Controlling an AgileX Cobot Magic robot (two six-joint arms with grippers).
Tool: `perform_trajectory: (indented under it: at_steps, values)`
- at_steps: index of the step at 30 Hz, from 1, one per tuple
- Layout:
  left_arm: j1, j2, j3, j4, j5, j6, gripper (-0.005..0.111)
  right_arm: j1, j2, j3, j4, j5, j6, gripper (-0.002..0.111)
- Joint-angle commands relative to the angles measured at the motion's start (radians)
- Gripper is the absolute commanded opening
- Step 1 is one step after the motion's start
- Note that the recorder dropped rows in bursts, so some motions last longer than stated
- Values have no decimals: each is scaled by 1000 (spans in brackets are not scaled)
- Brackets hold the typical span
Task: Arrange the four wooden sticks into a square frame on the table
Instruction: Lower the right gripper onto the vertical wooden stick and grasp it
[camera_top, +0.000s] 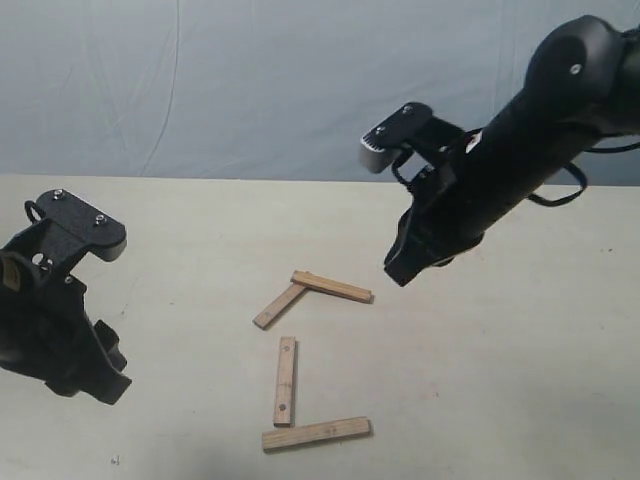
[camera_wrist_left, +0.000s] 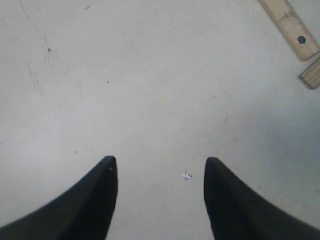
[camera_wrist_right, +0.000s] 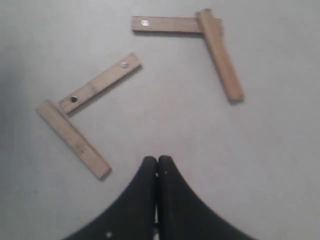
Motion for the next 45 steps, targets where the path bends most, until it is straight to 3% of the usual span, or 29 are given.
perform_trajectory:
  at_steps: [1, 10, 12, 18, 20, 24, 29, 39, 42, 45]
  values:
    - [5, -29, 6, 6, -19, -16, 50, 39, 93, -17, 81, 98, -210, -1]
    - [5, -30, 6, 10, -44, -26, 50, 166, 208, -17, 17, 107, -256, -1]
    - [5, -30, 6, 10, -44, -26, 50, 207, 235, -17, -10, 93, -269, 4]
    - [5, -30, 6, 10, -46, -34, 50, 268, 299, -17, -90, 25, -223, 56]
    - [5, -30, 6, 10, -47, -41, 50, 268, 303, -17, -99, -3, -222, 52]
    - [5, -30, 6, 10, -57, -44, 50, 269, 304, -17, -124, -47, -222, 31]
    - [5, -30, 6, 6, -61, -44, 50, 269, 353, -17, -129, -54, -222, 36]
    - [5, -30, 6, 0, -63, -46, 50, 269, 401, -17, -143, -35, -209, 35]
    - [5, -30, 6, 0, -63, -46, 50, 271, 405, -17, -145, -35, -204, 28]
    - [5, -30, 6, 0, -63, -46, 50, 280, 405, -17, -167, -31, -172, 11]
